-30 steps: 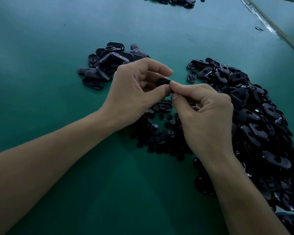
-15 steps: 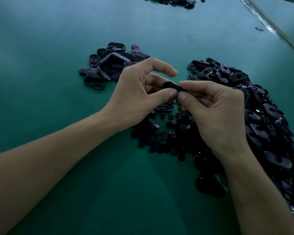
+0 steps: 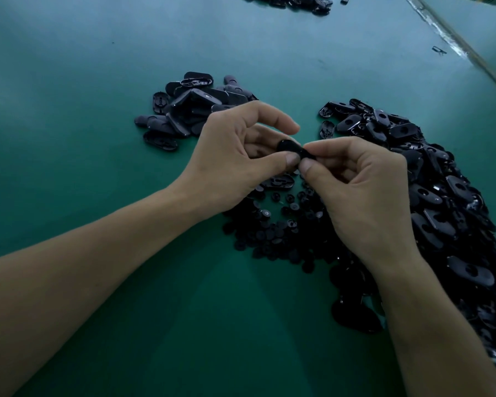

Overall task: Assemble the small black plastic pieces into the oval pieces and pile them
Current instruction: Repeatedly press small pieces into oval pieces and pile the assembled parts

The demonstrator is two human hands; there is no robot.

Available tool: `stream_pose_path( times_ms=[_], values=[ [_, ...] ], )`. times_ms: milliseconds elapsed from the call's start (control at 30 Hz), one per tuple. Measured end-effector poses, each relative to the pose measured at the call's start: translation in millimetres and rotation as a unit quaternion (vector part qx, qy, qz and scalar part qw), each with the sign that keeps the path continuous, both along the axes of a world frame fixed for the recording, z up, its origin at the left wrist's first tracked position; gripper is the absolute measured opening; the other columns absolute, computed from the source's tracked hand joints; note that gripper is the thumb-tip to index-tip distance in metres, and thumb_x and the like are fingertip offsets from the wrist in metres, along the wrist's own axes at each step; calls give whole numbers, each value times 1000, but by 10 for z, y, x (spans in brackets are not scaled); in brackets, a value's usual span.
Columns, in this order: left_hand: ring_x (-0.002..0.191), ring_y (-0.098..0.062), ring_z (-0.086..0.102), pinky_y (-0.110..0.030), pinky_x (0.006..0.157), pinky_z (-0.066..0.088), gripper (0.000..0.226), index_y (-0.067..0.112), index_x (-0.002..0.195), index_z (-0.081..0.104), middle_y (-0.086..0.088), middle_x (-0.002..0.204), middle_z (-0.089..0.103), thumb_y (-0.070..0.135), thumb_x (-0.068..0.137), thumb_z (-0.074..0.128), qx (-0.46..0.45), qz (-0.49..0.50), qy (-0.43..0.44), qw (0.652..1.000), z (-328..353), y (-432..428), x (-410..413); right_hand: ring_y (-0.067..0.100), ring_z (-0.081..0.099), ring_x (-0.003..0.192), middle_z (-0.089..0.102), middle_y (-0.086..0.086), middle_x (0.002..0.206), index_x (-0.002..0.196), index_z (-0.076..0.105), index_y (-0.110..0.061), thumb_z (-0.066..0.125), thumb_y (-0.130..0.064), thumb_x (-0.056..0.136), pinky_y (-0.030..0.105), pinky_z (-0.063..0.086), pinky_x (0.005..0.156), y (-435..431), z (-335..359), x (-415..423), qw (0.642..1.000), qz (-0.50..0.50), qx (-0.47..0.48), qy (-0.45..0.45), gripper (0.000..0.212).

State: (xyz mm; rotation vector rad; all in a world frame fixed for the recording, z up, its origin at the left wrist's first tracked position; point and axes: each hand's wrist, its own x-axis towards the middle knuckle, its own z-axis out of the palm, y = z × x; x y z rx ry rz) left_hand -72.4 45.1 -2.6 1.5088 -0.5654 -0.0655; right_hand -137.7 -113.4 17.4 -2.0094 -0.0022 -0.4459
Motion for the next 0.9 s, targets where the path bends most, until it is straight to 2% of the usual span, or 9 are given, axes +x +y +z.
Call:
stream_pose_path(
  times_ms=[200,400,567,667,767,833,900],
  values=[
    [73,-9,73,-20,70,57,32,20,95,67,7,81,77,-6,79,77,-1,9,-16,1000,10,-1,5,5,71,76,74,-13,79,88,69,-32,75,-13,87,19,55,72,26,-6,18,1000,-17,-3,8,20],
    [68,-10,73,-23,67,59,32,20,94,67,4,81,77,-5,78,79,4,28,-27,999,7,12,-3,4,72,78,74,-15,81,92,72,-32,77,-12,86,18,56,73,26,6,-12,1000,-13,-7,-12,21],
    [70,-9,72,-22,68,58,28,23,91,69,6,78,74,1,78,81,16,73,-68,995,19,-4,-20,4,72,83,74,-15,87,104,73,-28,70,-14,91,24,58,80,37,-5,-3,998,-54,-18,-24,19],
    [74,-14,75,-28,70,61,24,22,91,68,1,83,74,4,80,80,1,116,-84,990,39,-22,-22,2,68,87,71,-14,95,115,72,-22,66,-14,93,16,54,82,35,-19,1,991,-85,-104,-26,24],
    [74,-19,76,-32,69,61,22,19,92,65,-4,83,74,2,83,77,-37,150,-78,985,62,-10,24,13,62,101,69,-3,106,120,71,-18,67,-18,95,23,48,91,41,-44,-4,970,-66,-235,9,26],
    [74,-21,76,-30,68,60,20,16,93,64,-5,83,74,0,85,75,-69,164,-62,982,84,-4,40,18,54,110,65,-3,109,121,72,-21,68,-26,94,20,35,93,60,-58,-4,953,-41,-299,37,27],
    [73,-21,76,-26,66,58,19,14,94,63,-4,83,74,0,86,73,-95,183,-52,977,106,4,59,18,48,109,60,-4,105,118,73,-26,69,-32,93,19,29,91,87,-67,-7,942,-17,-331,59,26]
  ],
)
